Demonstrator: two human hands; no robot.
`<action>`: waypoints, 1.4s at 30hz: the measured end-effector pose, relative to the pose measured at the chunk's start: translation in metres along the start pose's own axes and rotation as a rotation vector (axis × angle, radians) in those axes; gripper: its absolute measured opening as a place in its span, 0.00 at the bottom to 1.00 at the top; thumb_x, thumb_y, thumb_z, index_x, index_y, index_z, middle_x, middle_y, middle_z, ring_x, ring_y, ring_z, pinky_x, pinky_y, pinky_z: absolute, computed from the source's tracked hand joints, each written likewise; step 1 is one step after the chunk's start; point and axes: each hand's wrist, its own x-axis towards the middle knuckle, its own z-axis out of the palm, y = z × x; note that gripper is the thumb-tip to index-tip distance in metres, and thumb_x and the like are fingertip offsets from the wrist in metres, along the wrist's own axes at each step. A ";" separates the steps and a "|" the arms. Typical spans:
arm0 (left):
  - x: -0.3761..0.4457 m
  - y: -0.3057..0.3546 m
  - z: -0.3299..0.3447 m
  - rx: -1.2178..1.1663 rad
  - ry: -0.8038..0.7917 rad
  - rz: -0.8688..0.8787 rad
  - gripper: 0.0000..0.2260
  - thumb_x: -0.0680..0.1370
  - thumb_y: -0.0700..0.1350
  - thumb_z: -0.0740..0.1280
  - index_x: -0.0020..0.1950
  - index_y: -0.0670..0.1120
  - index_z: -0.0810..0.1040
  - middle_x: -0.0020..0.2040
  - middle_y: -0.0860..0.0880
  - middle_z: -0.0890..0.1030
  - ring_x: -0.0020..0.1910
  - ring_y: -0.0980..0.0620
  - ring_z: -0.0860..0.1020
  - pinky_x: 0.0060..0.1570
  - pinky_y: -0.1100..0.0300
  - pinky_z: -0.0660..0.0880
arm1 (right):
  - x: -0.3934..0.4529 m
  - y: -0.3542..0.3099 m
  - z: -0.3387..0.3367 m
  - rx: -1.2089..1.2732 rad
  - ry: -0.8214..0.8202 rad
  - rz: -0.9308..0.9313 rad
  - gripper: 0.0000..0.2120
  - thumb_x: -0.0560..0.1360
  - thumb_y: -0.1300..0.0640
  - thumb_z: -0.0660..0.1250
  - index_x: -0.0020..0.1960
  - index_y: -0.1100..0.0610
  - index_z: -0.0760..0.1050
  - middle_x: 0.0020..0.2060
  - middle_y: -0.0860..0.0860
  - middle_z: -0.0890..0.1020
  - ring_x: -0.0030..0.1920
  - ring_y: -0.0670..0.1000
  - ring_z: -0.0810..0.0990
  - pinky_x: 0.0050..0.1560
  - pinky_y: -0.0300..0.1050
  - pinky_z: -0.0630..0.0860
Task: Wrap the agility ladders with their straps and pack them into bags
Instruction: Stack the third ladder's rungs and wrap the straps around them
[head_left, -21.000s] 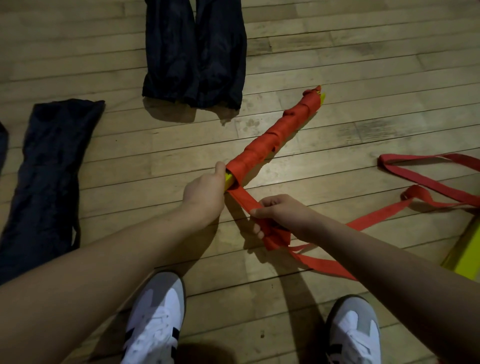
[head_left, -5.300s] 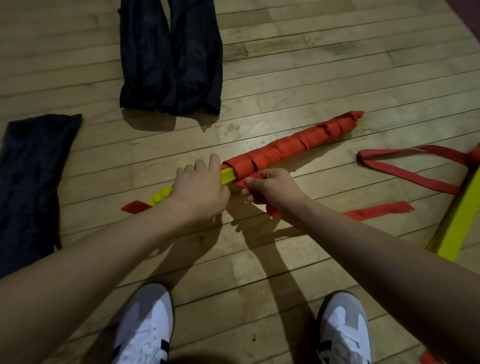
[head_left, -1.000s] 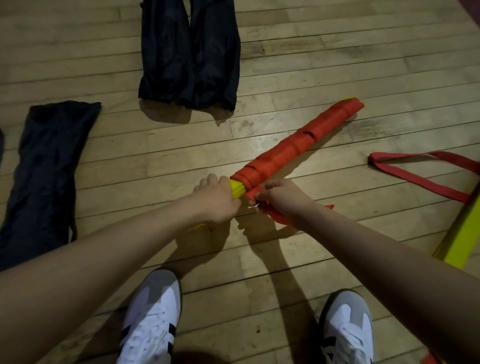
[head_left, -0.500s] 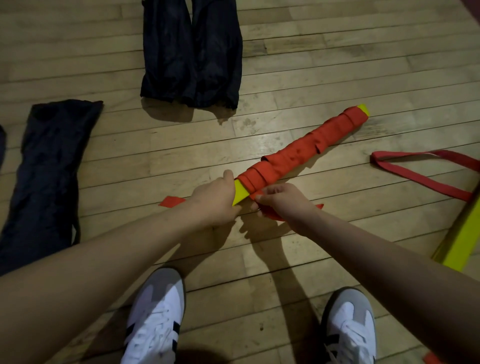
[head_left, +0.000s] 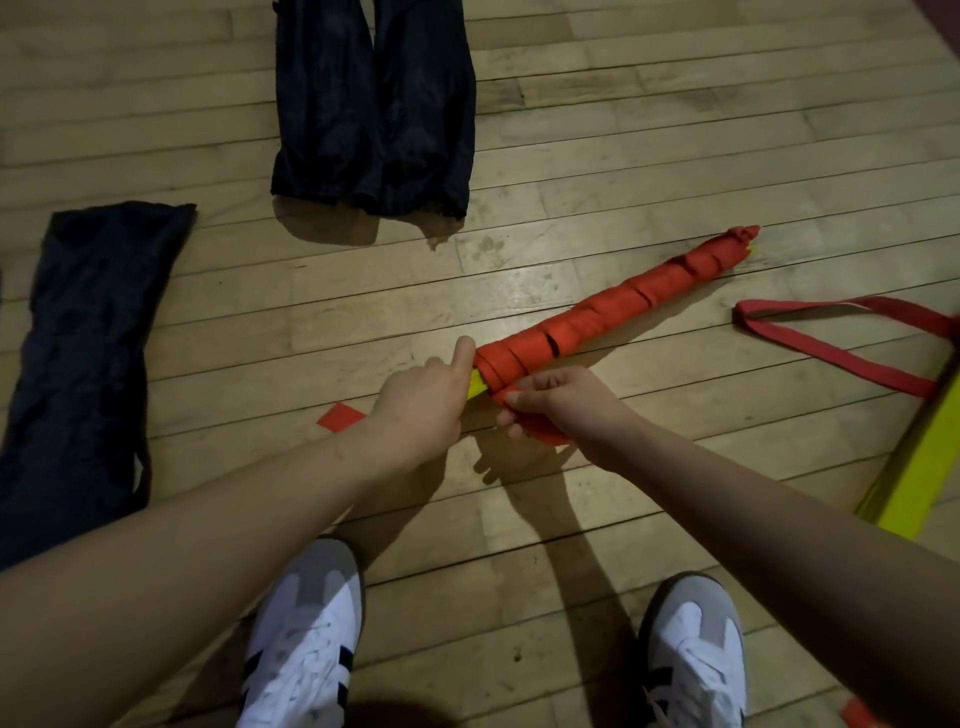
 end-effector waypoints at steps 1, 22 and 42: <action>0.002 -0.001 0.001 0.040 0.019 -0.016 0.27 0.76 0.41 0.62 0.71 0.44 0.53 0.48 0.44 0.74 0.43 0.43 0.75 0.36 0.53 0.68 | 0.000 0.000 0.000 0.020 -0.014 0.003 0.05 0.78 0.65 0.64 0.44 0.63 0.78 0.36 0.56 0.83 0.30 0.47 0.80 0.31 0.35 0.74; 0.014 0.009 -0.017 -0.368 0.024 -0.186 0.27 0.74 0.52 0.68 0.65 0.42 0.59 0.43 0.47 0.73 0.40 0.45 0.75 0.37 0.54 0.73 | 0.015 -0.007 0.001 0.197 0.168 -0.069 0.06 0.77 0.70 0.61 0.45 0.68 0.76 0.34 0.57 0.81 0.28 0.46 0.78 0.30 0.35 0.74; 0.017 -0.020 -0.011 -0.215 -0.009 -0.156 0.22 0.76 0.42 0.66 0.65 0.44 0.58 0.45 0.45 0.74 0.37 0.45 0.73 0.33 0.55 0.68 | 0.024 -0.010 0.013 -0.123 0.114 -0.056 0.09 0.78 0.63 0.65 0.47 0.69 0.78 0.31 0.52 0.80 0.26 0.43 0.74 0.24 0.33 0.67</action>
